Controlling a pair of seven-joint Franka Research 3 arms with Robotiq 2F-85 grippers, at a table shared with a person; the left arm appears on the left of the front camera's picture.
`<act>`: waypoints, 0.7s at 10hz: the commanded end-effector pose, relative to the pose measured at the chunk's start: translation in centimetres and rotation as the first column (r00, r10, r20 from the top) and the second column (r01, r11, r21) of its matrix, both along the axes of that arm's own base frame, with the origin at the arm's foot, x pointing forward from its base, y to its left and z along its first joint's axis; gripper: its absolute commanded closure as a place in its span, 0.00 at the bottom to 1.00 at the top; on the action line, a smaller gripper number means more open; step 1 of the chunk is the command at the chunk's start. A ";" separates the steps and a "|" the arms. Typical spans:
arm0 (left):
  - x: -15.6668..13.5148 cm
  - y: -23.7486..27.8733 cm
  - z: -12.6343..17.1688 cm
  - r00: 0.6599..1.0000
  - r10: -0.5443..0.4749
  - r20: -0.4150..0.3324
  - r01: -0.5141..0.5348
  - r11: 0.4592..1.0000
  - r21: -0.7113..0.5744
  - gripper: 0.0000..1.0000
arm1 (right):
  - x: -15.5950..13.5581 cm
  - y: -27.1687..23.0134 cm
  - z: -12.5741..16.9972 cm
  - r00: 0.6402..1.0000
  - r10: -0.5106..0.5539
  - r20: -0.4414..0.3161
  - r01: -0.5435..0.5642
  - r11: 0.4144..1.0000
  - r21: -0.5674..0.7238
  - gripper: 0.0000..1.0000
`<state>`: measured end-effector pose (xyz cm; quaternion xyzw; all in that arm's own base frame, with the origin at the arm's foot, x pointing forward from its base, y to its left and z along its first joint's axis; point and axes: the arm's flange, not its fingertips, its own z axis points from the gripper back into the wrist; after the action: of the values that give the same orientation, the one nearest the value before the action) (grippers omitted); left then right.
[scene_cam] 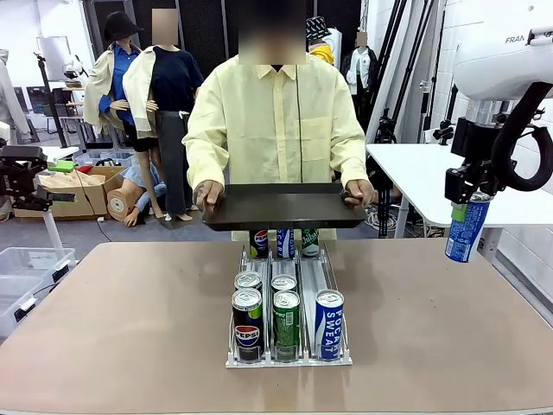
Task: Retrieve and hand over the desired beverage to the person.
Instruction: Place the picked can on the Handle tray extended by the person.
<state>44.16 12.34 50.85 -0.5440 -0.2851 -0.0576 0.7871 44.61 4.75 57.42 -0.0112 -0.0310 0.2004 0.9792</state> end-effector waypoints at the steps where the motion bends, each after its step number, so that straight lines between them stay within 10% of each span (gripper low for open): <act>1: 0.0 0.0 0.1 1.000 0.003 0.004 -0.003 1.000 -0.003 0.00 | 0.0 0.1 0.3 1.000 -0.017 0.009 0.017 1.000 0.000 0.91; 7: 0.0 0.0 0.1 1.000 0.003 0.004 -0.003 1.000 -0.003 0.00 | 0.6 1.0 0.9 1.000 0.011 0.011 -0.011 1.000 -0.013 0.91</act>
<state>44.16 12.34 50.85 -0.5440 -0.2851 -0.0576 0.7871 44.67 5.19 57.54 -0.0130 -0.0320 0.2048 0.9782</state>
